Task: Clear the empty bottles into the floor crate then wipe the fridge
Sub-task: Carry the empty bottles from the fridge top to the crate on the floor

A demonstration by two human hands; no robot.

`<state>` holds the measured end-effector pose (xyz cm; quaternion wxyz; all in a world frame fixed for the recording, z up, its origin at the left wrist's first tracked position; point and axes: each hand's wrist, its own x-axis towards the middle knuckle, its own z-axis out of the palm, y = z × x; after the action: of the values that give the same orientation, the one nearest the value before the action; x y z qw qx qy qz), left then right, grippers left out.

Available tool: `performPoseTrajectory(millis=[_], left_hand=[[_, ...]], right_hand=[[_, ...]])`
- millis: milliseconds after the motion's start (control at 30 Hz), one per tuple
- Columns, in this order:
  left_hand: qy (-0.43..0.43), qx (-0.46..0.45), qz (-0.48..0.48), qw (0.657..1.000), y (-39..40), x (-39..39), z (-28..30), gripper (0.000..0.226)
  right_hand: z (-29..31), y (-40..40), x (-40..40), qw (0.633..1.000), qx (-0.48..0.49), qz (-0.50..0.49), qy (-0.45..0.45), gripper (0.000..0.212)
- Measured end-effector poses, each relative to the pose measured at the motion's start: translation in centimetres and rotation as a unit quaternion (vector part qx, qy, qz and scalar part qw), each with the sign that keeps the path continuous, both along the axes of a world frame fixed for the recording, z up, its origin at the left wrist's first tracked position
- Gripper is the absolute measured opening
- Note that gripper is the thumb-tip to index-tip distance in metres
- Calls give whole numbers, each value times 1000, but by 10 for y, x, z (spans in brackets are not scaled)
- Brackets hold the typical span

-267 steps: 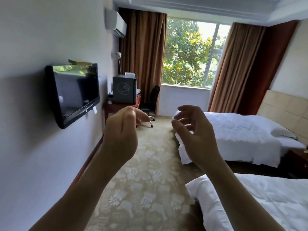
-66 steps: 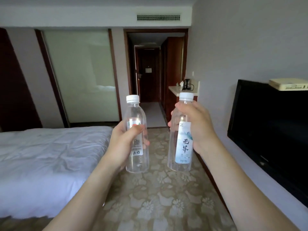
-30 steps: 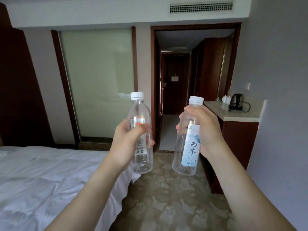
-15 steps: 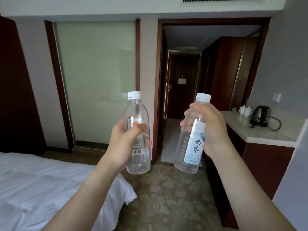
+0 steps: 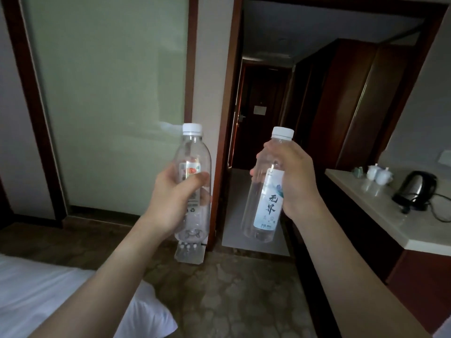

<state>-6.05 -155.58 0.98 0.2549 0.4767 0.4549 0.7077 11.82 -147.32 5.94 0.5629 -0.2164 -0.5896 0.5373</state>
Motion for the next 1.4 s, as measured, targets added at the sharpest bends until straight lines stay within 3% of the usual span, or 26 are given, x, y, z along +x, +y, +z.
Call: performPoseTrajectory(millis=[267,500,633,867,1067,1167,1300,1400], left_hand=[[-4,-20,-6,1000,159,-50,-12,32],[-16,-21,40,999,322,-74,-41,62],[1,-30,67,997,420,-89,-46,70],[0,-71,110,991,546,-128,-60,64],[-1,-95,139,986,625,-182,-85,60],[-15,-105,143,984,665,-220,-116,58],[-41,-147,160,975,726,-285,-174,34],[-44,-190,175,965,779,-338,-223,36]], right_hand=[[-23,152,-57,999,-30,16,40,7],[-60,333,-91,997,-47,36,41,6],[-69,446,-118,996,-54,64,34,23],[-84,593,-175,991,-78,105,-8,8],[-108,680,-233,987,-85,130,-42,8],[-136,722,-274,985,-90,134,-57,12],[-191,782,-340,979,-127,133,-93,7],[-244,833,-394,969,-159,129,-139,2]])
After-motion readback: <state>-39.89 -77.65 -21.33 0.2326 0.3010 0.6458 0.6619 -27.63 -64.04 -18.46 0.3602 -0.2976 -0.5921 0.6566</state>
